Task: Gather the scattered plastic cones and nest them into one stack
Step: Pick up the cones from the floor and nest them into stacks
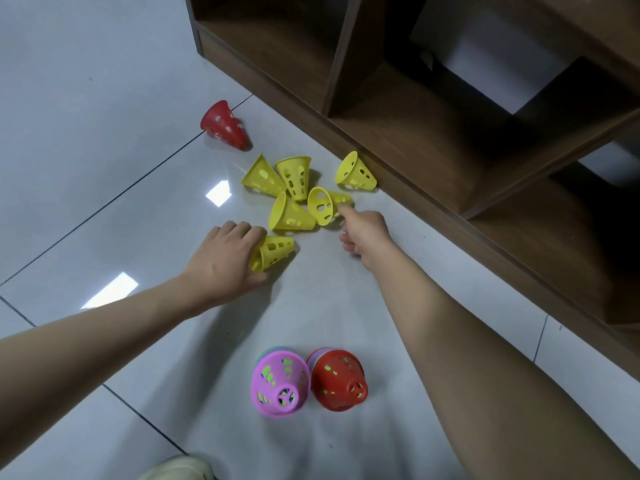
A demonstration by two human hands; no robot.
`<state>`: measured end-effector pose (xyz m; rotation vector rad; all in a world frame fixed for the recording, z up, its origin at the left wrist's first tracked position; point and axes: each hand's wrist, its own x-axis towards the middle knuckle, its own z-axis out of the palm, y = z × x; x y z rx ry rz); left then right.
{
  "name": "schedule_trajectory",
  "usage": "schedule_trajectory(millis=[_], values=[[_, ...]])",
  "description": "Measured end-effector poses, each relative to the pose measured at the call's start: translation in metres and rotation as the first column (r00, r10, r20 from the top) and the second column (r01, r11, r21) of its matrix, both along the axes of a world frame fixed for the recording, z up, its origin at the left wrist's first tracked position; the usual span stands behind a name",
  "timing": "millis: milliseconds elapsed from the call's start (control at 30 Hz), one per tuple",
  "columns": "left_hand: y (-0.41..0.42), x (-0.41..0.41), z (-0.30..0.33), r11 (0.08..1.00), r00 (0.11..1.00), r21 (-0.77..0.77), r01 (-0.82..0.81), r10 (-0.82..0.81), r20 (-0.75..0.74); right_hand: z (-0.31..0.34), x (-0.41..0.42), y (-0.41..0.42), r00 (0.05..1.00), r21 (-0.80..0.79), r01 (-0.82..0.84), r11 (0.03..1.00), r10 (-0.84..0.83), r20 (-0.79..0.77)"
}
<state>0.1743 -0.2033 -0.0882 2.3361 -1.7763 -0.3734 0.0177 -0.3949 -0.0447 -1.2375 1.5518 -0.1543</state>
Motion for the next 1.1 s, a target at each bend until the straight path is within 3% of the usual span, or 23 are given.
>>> schedule_trajectory(millis=[133, 333, 500, 633, 800, 967, 1100], values=[[0.014, -0.004, 0.002, 0.977, 0.920, 0.050, -0.209, 0.214, -0.328, -0.012, 0.024, -0.020, 0.993, -0.062, 0.029, 0.998, -0.036, -0.116], [0.039, -0.026, 0.025, 0.842, 0.533, 0.169, -0.513, 0.467, -0.706, -0.009, 0.039, -0.023, 0.970, -0.104, -0.091, 0.990, 0.064, -0.234], [0.036, -0.035, 0.046, 0.821, 0.112, 0.356, -0.447, 0.446, -0.888, -0.015, 0.029, -0.017, 0.996, 0.017, -0.023, 1.000, 0.025, -0.087], [0.034, -0.046, 0.067, 0.857, -0.008, 0.330, -0.397, 0.356, -0.935, -0.006, 0.011, -0.004, 0.993, 0.128, 0.086, 0.988, -0.096, 0.071], [0.050, -0.059, 0.098, 0.899, 0.016, 0.209, -0.384, 0.233, -0.972, 0.020, -0.029, 0.014, 0.953, 0.228, 0.123, 0.966, -0.179, 0.245], [0.091, -0.083, 0.126, 0.957, 0.347, 0.054, -0.286, 0.156, -0.925, 0.060, -0.084, 0.056, 0.813, 0.444, 0.156, 0.882, -0.370, 0.449], [0.114, -0.097, 0.120, 0.989, 0.567, -0.010, -0.145, 0.075, -0.820, 0.096, -0.122, 0.096, 0.815, 0.306, 0.132, 0.943, -0.279, 0.509]])
